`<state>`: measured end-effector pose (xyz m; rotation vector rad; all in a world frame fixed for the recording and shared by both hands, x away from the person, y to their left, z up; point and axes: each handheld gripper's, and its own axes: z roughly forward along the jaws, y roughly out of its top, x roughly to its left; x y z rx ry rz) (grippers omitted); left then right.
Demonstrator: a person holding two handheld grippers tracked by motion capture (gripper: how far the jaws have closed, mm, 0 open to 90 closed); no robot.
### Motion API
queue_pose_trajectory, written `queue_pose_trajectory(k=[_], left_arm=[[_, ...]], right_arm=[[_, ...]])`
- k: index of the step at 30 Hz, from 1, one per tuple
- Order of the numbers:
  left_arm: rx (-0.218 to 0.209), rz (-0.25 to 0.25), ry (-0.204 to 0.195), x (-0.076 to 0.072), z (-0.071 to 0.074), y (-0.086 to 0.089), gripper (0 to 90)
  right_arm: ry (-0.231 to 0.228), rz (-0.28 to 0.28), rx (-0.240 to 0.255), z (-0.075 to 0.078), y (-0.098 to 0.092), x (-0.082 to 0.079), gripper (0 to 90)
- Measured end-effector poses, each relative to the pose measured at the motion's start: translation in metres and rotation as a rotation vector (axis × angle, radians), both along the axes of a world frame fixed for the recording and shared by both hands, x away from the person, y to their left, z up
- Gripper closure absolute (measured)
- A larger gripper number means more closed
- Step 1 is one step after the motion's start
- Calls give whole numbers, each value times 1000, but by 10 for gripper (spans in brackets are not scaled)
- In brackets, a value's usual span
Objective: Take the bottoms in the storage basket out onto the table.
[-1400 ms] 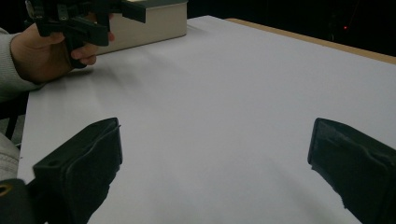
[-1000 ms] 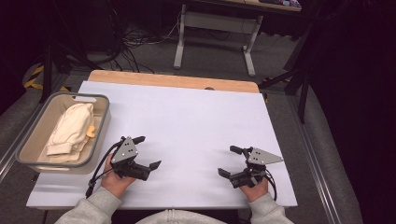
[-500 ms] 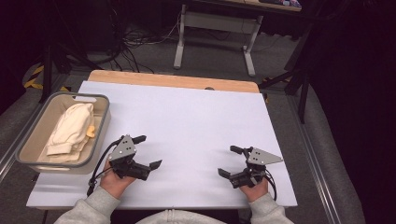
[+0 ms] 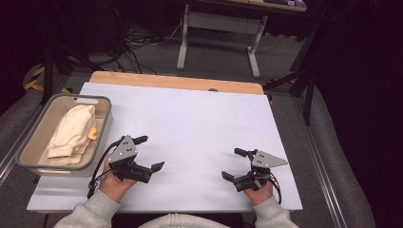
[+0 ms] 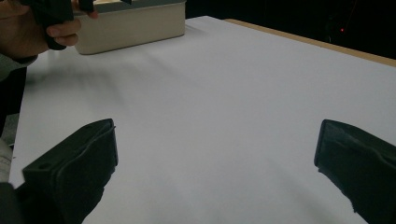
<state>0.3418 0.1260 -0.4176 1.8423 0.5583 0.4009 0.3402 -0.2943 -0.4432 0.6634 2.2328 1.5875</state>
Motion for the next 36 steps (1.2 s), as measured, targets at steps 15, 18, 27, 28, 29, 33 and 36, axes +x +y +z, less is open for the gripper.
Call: queue_pose_trajectory(k=[15, 18, 27, 28, 29, 33, 36], left_arm=[[-7, -14, 21, -1, 13, 5, 11], [17, -2, 22, -1, 16, 4, 21], [42, 9, 29, -2, 25, 8, 26], [45, 11, 30, -1, 26, 9, 28], [50, 13, 31, -1, 27, 10, 30], [63, 4, 50, 3, 27, 17, 34], [59, 8, 60, 4, 28, 20, 35]], right_arm=[[34, 20, 4, -1, 1, 0, 44], [31, 22, -1, -1, 2, 0, 45], [30, 26, 4, -1, 2, 0, 44], [30, 28, 2, -1, 3, 0, 43], [30, 28, -1, -1, 3, 0, 44], [29, 22, -3, -1, 3, 0, 43], [30, 22, -2, -1, 2, 0, 43]])
